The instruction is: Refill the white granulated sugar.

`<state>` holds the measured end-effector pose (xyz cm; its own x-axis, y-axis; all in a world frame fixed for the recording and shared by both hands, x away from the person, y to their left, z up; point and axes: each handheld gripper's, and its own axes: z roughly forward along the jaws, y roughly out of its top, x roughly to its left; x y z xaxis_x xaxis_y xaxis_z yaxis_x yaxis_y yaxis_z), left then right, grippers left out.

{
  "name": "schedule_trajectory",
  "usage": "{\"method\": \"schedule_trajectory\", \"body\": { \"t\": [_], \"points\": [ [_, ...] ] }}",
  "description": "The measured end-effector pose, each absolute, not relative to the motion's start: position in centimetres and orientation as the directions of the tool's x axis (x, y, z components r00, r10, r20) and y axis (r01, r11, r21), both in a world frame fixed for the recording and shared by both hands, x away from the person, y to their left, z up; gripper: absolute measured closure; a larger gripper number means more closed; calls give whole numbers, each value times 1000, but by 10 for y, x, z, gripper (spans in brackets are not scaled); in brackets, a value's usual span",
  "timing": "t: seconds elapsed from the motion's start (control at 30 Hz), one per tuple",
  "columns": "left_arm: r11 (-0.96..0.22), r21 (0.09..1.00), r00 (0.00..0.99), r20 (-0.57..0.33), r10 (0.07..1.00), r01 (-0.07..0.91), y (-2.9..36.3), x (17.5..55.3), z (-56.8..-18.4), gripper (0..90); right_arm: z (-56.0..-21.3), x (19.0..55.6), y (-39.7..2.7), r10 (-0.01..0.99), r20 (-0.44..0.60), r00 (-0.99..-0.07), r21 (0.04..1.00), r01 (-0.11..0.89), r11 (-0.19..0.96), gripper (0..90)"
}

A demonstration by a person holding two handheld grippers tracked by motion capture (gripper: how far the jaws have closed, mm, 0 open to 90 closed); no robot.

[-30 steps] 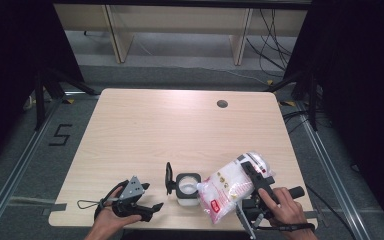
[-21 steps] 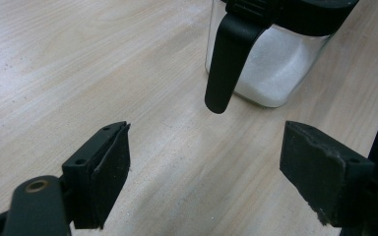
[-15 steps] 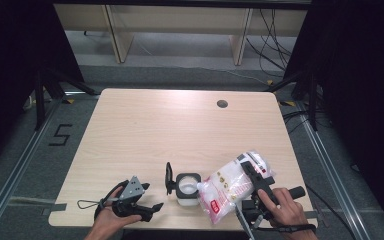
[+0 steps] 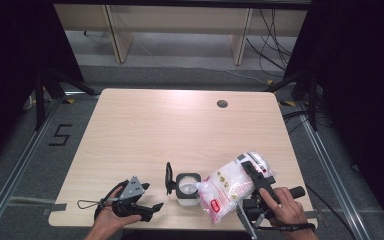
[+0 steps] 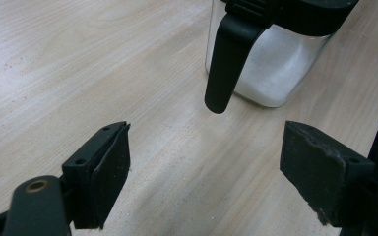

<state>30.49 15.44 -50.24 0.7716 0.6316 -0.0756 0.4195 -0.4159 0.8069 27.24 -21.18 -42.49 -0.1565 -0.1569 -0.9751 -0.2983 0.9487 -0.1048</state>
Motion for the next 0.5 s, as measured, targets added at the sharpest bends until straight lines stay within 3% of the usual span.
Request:
{"method": "schedule_trajectory", "body": {
  "t": [0.13, 0.2, 0.37, 0.5],
  "points": [
    [-416, 807, 772, -75, 632, 419, 154, 305, -502, 188, -428, 272, -213, -112, -977, -183, -58, -277, 959, 460],
    [-415, 808, 771, -75, 632, 419, 154, 305, -502, 188, -425, 272, -212, -150, -975, -162, -97, -294, 951, 460],
    [-417, 807, 772, -75, 631, 419, 154, 305, -502, 188, -427, 272, -212, -120, -976, -183, -63, -291, 955, 460],
    [-418, 807, 773, -73, 631, 417, 154, 305, -502, 188, -425, 271, -211, -151, -972, -177, -95, -291, 952, 460]
  ]
}}
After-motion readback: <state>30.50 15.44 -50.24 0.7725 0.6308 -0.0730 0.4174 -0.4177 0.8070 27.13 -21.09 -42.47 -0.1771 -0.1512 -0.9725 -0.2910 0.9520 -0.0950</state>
